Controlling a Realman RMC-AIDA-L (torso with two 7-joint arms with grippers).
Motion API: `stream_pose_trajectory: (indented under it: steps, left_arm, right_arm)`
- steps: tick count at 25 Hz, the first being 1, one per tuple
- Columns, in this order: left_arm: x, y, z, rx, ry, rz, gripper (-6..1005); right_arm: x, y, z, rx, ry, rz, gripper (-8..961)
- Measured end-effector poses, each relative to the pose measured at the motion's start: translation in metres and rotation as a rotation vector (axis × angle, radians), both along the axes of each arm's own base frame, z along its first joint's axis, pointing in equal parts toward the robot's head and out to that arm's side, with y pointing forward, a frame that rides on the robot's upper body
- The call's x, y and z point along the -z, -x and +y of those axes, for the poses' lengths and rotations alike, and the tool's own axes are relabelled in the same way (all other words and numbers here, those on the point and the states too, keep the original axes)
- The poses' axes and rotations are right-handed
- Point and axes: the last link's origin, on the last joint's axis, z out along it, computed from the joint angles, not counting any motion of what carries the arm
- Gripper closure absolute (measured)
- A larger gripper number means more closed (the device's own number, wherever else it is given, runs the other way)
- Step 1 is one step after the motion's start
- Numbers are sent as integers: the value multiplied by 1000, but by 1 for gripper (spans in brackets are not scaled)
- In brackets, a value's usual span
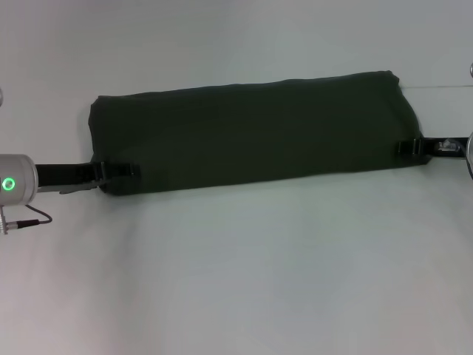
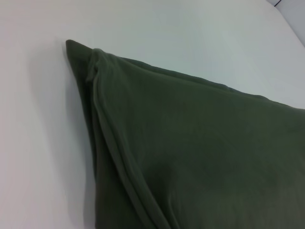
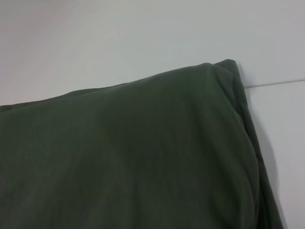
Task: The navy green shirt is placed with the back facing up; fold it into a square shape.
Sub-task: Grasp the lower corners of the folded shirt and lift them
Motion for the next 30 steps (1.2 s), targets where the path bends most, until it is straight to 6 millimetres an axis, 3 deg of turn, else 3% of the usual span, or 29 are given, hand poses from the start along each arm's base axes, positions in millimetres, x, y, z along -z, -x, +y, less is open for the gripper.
stream_pose_trajectory:
  steps: [6, 17, 30]
  left_arm:
    - [0, 0, 0, 2, 1, 0, 254]
    - [1, -1, -1, 4, 5, -3, 441]
    - [2, -3, 0, 9, 10, -6, 437]
  right_arm:
    - [0, 0, 0, 1, 0, 0, 498]
    - [0, -3, -2, 8, 1, 4, 510]
    - [-5, -6, 0, 7, -23, -24, 523]
